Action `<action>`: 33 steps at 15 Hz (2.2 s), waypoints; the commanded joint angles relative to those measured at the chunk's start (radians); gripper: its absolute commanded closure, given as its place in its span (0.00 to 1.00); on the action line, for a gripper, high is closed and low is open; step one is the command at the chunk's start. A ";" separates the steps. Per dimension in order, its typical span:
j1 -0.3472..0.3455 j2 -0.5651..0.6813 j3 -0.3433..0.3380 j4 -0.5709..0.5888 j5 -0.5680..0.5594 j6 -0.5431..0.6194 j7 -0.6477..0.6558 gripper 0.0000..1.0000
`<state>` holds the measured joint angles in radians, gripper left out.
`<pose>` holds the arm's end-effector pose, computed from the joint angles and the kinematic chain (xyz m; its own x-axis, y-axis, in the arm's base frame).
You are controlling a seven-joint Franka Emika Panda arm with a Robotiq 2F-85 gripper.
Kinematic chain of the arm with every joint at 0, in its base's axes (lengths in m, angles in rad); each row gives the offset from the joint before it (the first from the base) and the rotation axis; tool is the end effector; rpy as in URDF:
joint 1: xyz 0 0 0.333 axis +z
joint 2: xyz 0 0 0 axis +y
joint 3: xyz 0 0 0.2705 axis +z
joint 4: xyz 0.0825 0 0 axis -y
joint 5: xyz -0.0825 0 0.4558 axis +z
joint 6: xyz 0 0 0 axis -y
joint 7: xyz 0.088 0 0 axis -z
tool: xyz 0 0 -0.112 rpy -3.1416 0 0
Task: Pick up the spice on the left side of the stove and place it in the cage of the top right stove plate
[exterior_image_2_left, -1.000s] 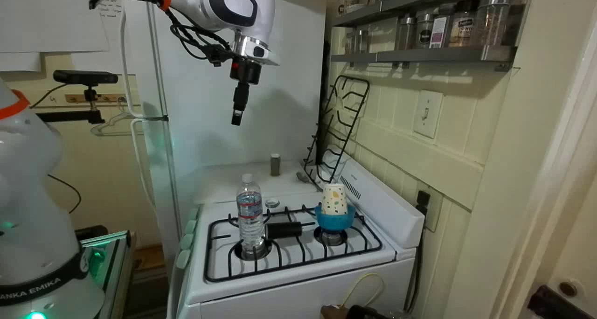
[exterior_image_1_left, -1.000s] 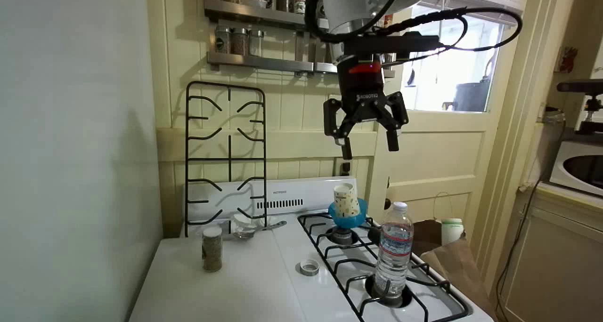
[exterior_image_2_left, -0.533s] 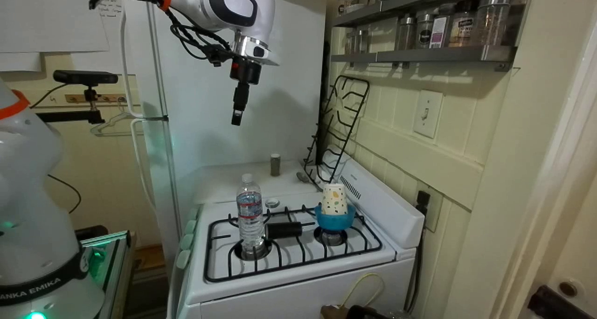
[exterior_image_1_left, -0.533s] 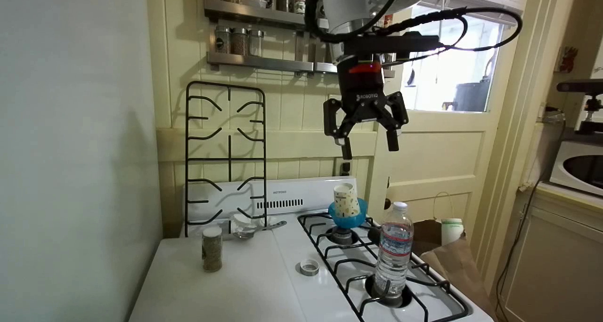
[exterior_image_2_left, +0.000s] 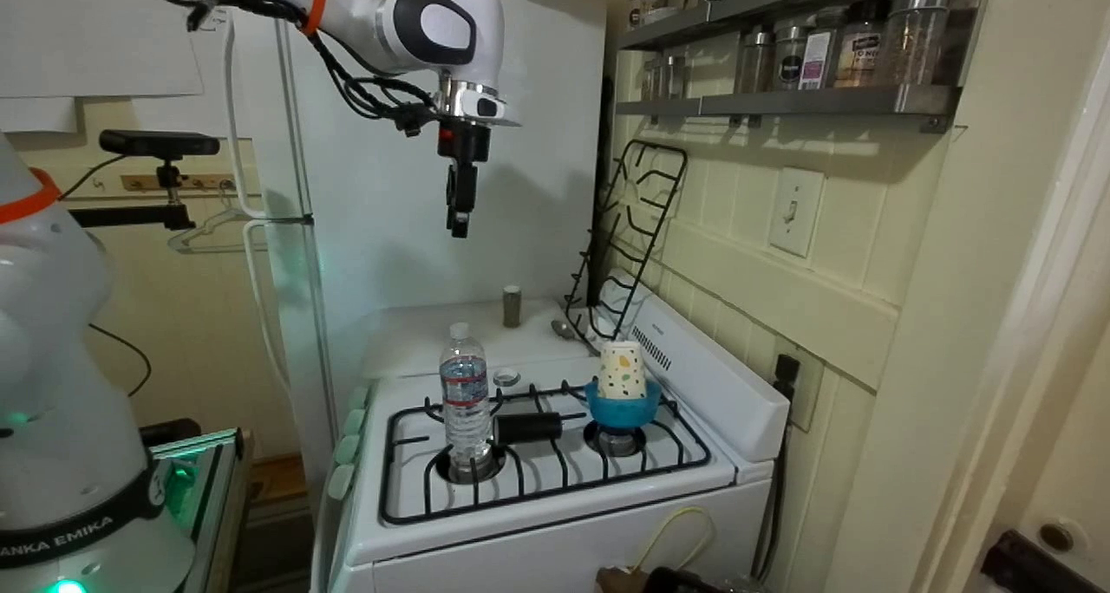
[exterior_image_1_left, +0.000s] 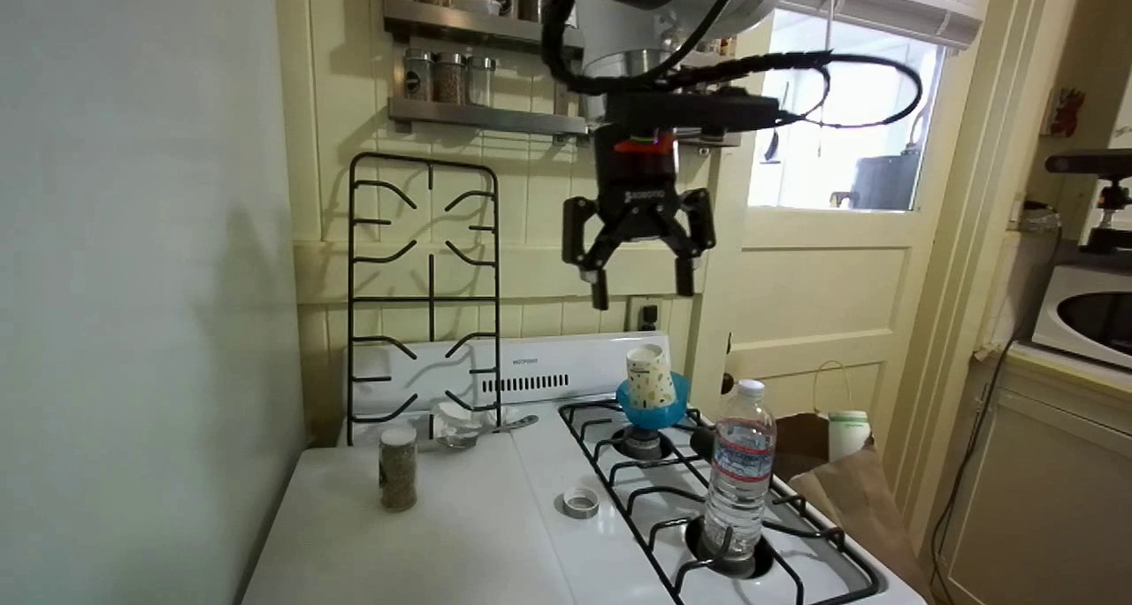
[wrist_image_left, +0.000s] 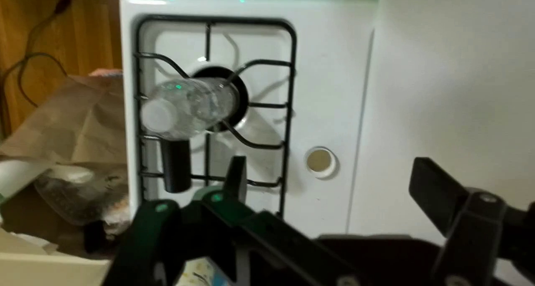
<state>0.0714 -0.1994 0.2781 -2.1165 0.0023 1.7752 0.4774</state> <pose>0.5218 0.1918 0.4098 0.9838 -0.1428 -0.1080 -0.1303 -0.9848 0.1147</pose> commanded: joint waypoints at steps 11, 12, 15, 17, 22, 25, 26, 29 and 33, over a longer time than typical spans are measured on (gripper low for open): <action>0.159 0.305 -0.003 0.085 -0.035 0.448 -0.074 0.00; 0.159 0.309 -0.004 0.090 -0.035 0.447 -0.076 0.00; 0.165 0.380 -0.023 0.074 -0.033 0.682 -0.049 0.00; 0.171 0.434 -0.030 0.075 -0.009 0.819 -0.074 0.00; 0.189 0.549 -0.028 0.113 0.044 0.906 -0.141 0.00; 0.219 0.585 -0.047 0.145 0.028 0.874 -0.144 0.00; 0.231 0.591 -0.057 0.149 0.015 0.882 -0.138 0.00; 0.251 0.616 -0.067 0.176 0.015 0.866 -0.145 0.00; 0.272 0.643 -0.081 0.200 0.010 0.854 -0.148 0.25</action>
<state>0.3159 0.4124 0.2197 -1.9572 0.0185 2.6657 0.3337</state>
